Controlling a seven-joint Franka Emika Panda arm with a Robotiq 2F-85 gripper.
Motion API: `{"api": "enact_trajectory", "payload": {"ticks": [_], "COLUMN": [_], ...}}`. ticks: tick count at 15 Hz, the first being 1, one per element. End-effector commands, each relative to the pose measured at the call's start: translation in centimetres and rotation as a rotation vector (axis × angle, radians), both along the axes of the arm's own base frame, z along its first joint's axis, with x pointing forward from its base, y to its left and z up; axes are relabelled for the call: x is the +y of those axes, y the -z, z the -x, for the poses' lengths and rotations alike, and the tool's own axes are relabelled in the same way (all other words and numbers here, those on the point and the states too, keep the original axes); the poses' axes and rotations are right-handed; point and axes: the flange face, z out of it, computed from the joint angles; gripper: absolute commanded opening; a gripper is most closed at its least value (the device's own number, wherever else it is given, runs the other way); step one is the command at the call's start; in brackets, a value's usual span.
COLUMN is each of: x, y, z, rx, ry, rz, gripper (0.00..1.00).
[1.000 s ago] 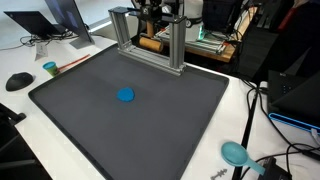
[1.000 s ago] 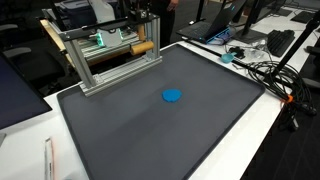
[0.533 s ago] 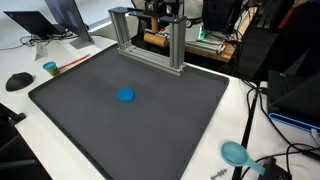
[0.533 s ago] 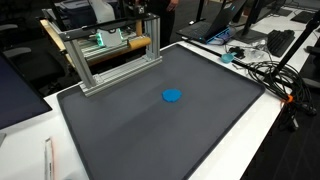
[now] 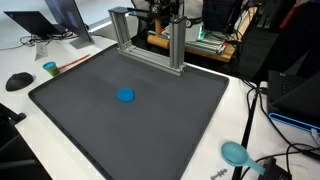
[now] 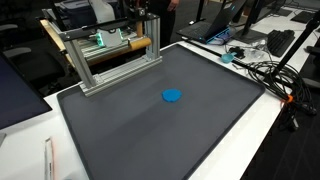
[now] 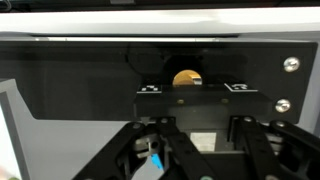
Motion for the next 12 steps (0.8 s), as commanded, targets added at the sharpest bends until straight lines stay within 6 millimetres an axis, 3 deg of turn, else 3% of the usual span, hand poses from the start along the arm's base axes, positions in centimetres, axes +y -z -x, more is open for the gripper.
{"api": "enact_trajectory", "payload": {"ticks": [1, 12], "x": [0.5, -0.6], "y": [0.4, 1.0], "z": [1.7, 4.7], "rx": [-0.029, -0.08], "ry": [0.041, 0.031], "rz": [-0.017, -0.04], "gripper": [0.22, 0.22]}}
